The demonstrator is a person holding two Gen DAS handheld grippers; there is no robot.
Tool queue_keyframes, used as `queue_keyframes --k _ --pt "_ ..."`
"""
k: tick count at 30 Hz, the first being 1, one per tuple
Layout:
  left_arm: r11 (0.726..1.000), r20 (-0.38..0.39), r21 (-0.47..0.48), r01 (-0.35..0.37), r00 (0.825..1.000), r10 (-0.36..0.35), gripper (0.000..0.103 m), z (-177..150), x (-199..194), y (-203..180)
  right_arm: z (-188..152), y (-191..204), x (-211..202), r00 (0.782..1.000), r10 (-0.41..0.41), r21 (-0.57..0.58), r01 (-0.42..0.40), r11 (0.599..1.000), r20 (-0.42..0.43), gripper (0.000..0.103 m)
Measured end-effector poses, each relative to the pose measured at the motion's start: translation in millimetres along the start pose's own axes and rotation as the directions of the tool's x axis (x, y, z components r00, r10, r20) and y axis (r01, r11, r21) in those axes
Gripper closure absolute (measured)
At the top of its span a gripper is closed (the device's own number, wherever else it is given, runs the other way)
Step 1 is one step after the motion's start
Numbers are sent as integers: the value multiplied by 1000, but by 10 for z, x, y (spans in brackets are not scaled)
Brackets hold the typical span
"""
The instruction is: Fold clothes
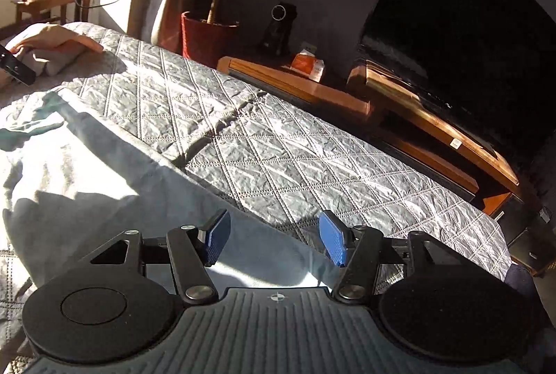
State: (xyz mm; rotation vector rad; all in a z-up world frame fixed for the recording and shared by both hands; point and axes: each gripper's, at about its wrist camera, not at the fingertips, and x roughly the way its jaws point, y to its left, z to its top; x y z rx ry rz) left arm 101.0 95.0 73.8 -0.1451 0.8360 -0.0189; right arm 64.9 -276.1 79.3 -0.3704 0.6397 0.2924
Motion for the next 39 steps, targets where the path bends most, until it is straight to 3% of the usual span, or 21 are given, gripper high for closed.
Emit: queue_keyframes --k 1,4,7,11,13,16,19,20,22,24,25,28,33,37,38,39 --pt "1000 14 -28 -12 1000 12 66 1 -33 8 49 95 40 1000 30 15 -30 999 2 42" --pt "983 12 -175 64 998 -63 64 -67 -146 102 184 374 226 995 99 29 -99 995 7 40" --pt "956 3 -280 89 996 -92 60 -169 -166 154 284 648 489 992 121 41 -120 992 -19 40" --pt "950 -49 -305 73 995 -92 60 -299 -35 141 216 824 848 991 67 42 -63 997 -116 43" --pt "941 -67 -333 63 994 -91 60 -341 13 174 185 783 840 993 29 96 -19 995 -112 41" --pt "904 -77 -425 47 993 -87 60 -384 31 328 164 706 486 1000 -10 210 11 978 -7 41" --pt "863 -93 -505 -11 995 -42 59 -440 26 476 70 777 19 994 -13 362 -29 932 111 30" --pt "845 -100 -534 -15 994 -46 59 -470 25 511 36 917 -88 990 13 345 -61 936 139 26" --pt "796 -106 -605 3 991 -84 59 -547 24 572 -18 1314 -228 983 84 176 -114 978 166 25" --pt "766 -115 -642 11 987 -111 59 -607 22 600 -101 1790 -347 974 151 -86 -137 987 172 24" --pt "767 -118 -641 11 987 -113 59 -615 19 600 -155 2020 -377 972 173 -216 -137 967 158 24" --pt "791 -114 -612 2 989 -91 59 -568 -16 589 -236 2434 -356 969 224 -433 -157 888 108 27" --pt "797 -109 -603 30 987 -120 48 -524 -59 591 -169 2778 -163 969 233 -609 -136 781 82 28" --pt "747 -144 -663 49 971 -191 47 -625 17 653 -88 2883 -38 967 241 -650 -132 748 81 27" --pt "735 -151 -677 50 967 -205 47 -649 37 670 -81 2890 -30 965 253 -650 -146 746 74 31" --pt "725 -157 -687 51 963 -217 47 -670 55 685 -76 2893 -24 961 269 -647 -165 744 64 47"
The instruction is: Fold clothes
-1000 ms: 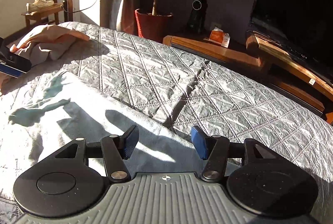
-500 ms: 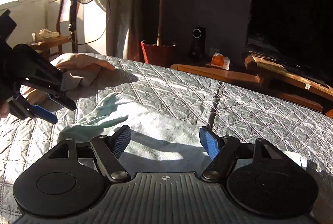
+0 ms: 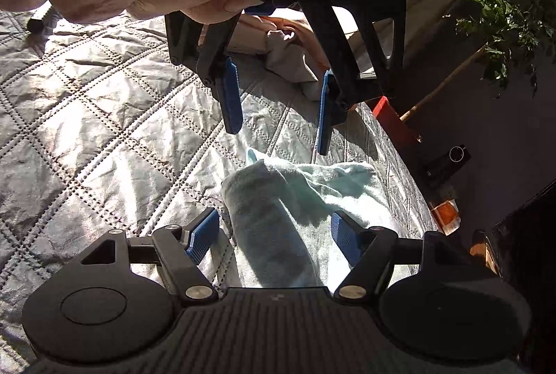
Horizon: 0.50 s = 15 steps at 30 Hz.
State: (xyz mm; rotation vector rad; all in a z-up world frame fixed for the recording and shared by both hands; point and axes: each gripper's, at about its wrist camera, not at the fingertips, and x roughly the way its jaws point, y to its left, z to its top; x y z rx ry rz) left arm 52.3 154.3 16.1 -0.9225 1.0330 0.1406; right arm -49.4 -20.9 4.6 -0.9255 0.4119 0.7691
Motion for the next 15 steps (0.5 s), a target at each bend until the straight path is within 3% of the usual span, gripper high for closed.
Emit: queue_keyframes --k 1,2,8,15 --pt "1000 -6 -3 2 1000 -2 47 -2 12 12 -3 4 18 1000 17 8 -17 1000 -8 63" --pt "1000 -12 -3 3 1000 -3 47 -5 24 21 -8 10 39 999 34 16 -34 999 -20 88" --pt "1000 -47 19 25 999 -24 40 -88 104 -24 -16 -97 -53 1000 24 134 -26 991 17 88" --pt "990 -75 -111 93 992 -101 35 -112 246 64 -48 -352 -204 997 20 294 -40 955 71 88"
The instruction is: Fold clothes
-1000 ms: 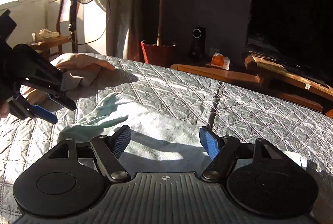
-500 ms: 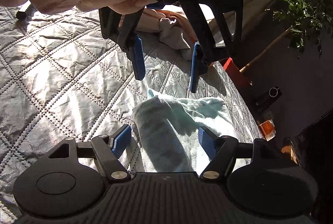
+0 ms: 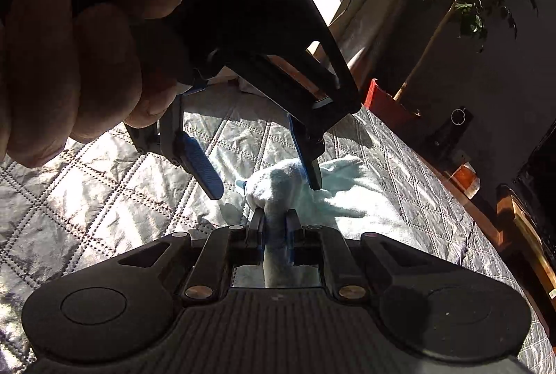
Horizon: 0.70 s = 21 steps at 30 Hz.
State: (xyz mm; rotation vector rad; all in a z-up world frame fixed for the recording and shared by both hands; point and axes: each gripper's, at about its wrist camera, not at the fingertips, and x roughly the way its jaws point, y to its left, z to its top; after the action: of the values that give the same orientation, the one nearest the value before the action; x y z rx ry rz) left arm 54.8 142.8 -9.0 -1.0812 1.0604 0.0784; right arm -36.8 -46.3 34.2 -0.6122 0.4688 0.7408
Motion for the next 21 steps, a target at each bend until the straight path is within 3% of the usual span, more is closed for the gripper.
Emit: queue_keyframes --k 4,9,12,14,17,20,21 --pt "998 -12 -56 30 999 -31 33 -1 93 27 -42 -91 -26 1000 5 62 -6 998 14 88" --pt "992 -24 -97 85 996 -88 29 13 189 9 -92 -35 -48 999 34 48 -35 998 30 88" --pt "986 -23 -116 116 993 -119 20 38 234 -2 -126 -22 -51 998 40 64 -42 997 42 88" --pt "985 -24 -117 126 991 -130 20 38 267 -15 -148 -33 -46 998 41 70 -44 997 45 88" --pt "982 -45 -122 148 987 -154 31 45 337 -22 -172 -57 -64 997 44 85 -49 995 57 88" --pt "982 -68 -115 152 985 -161 52 64 427 -29 -210 -61 -79 997 48 90 -54 995 59 88" --pt "982 -73 -112 150 985 -159 59 69 451 -29 -223 -63 -86 997 49 93 -54 994 59 83"
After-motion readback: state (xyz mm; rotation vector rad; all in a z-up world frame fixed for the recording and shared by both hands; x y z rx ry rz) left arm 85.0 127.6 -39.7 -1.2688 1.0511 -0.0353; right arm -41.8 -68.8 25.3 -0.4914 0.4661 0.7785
